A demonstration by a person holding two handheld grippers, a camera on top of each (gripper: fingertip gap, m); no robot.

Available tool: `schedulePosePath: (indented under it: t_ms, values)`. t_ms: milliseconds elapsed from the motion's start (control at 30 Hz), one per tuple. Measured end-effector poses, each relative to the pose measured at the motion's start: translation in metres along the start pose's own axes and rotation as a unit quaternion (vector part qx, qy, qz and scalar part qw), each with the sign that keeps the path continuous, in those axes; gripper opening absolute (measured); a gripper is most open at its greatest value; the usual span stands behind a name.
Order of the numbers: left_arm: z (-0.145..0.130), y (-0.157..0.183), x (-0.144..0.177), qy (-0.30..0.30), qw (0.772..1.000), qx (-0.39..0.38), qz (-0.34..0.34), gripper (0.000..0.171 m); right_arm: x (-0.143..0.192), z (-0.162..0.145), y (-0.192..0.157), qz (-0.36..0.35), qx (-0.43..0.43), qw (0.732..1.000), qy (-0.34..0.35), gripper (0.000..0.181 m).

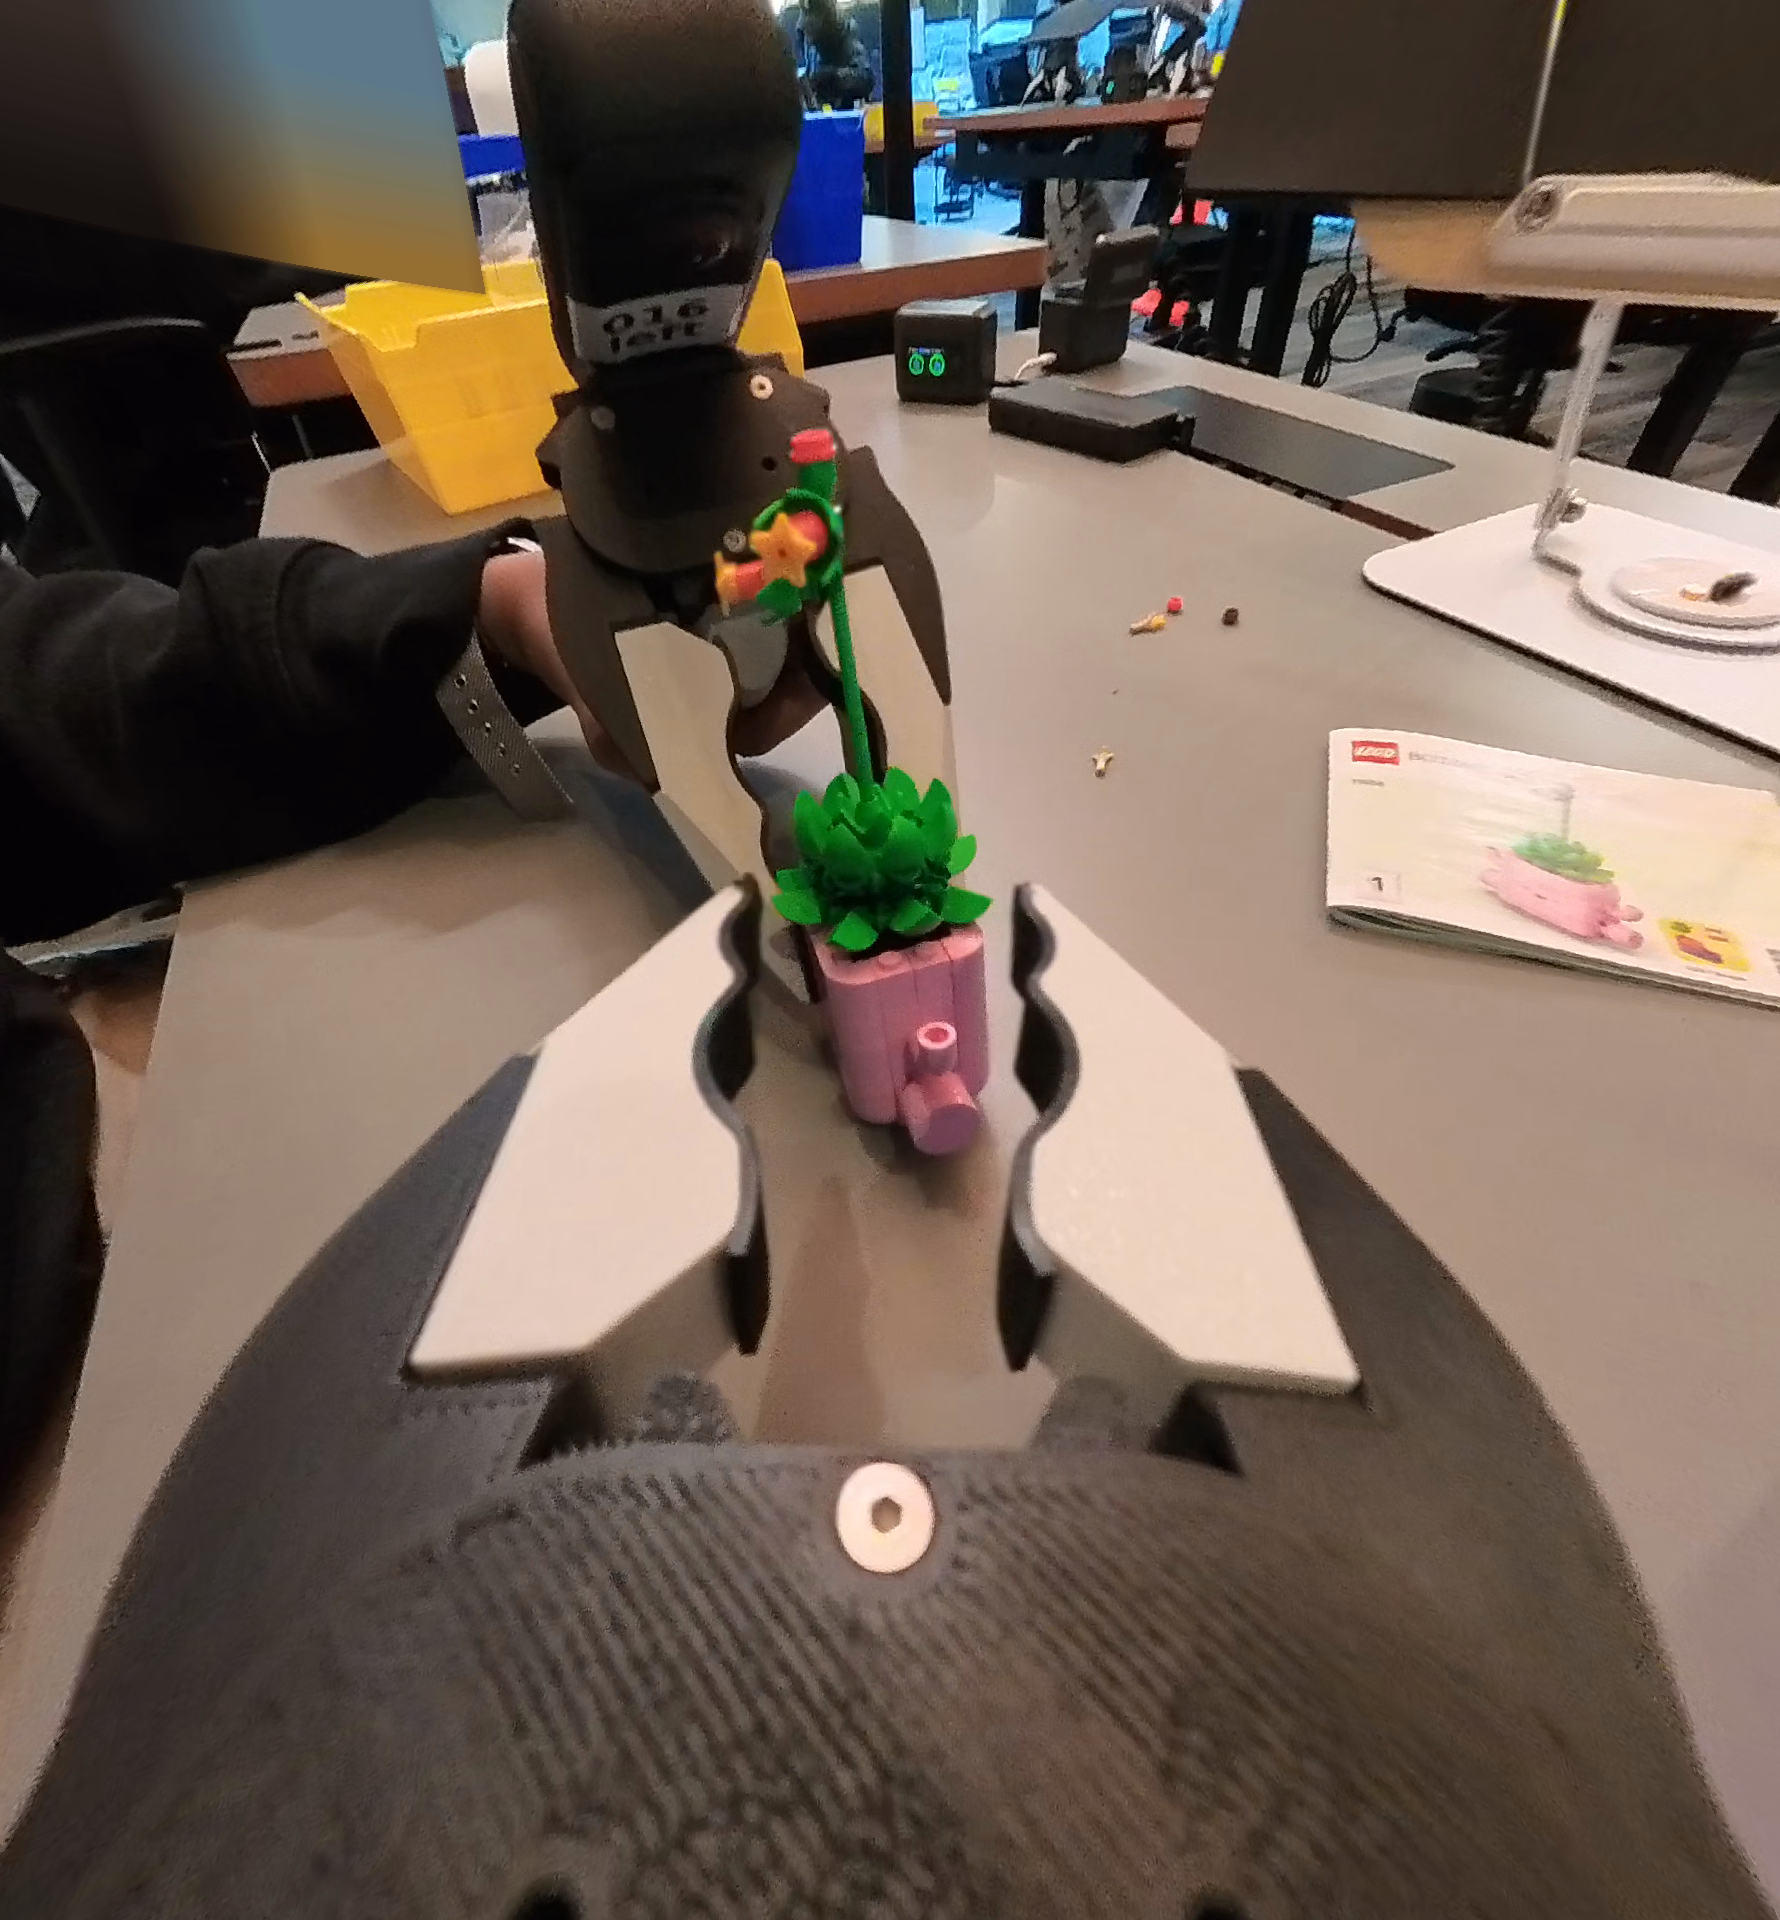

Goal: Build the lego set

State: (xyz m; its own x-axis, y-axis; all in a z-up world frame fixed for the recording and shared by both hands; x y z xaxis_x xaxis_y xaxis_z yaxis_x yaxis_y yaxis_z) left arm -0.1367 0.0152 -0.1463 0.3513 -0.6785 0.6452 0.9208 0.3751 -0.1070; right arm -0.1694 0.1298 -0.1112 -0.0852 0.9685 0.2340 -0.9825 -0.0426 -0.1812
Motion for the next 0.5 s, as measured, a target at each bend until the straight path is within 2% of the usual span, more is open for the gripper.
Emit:
schedulePosePath:
  t_ms: [100,167,400,500]
  values:
    - [0.0,0.0,0.0,-0.001,1.0,0.0,0.0,0.036,-0.005,-0.006,0.0,-0.005,0.005,0.999,-0.036,0.062]
    - [0.0,0.0,0.0,-0.001,1.0,-0.002,0.001,0.036,-0.009,-0.01,-0.001,-0.012,0.014,0.998,-0.06,0.063]
    - [0.002,0.001,-0.002,0.001,1.0,-0.016,0.009,0.036,-0.021,-0.021,0.002,-0.053,0.033,0.991,-0.12,0.039]
    - [0.001,0.001,-0.003,-0.002,1.0,-0.019,0.015,0.037,-0.021,-0.021,0.002,-0.053,0.029,0.991,-0.122,0.038]
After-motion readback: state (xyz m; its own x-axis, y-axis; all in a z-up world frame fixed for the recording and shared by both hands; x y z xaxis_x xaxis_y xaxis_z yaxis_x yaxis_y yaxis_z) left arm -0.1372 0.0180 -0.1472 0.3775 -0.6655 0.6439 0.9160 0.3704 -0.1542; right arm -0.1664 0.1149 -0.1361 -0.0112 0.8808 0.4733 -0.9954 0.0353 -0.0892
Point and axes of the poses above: each gripper's, where its closed fingertips meet, x back along the fingers, z out of its top, y = z × x across the jaws, the point moved 6 cm from there along x, back along the fingers, and after that the axes turned 7 degrees about -x, right-handed, at the moved point
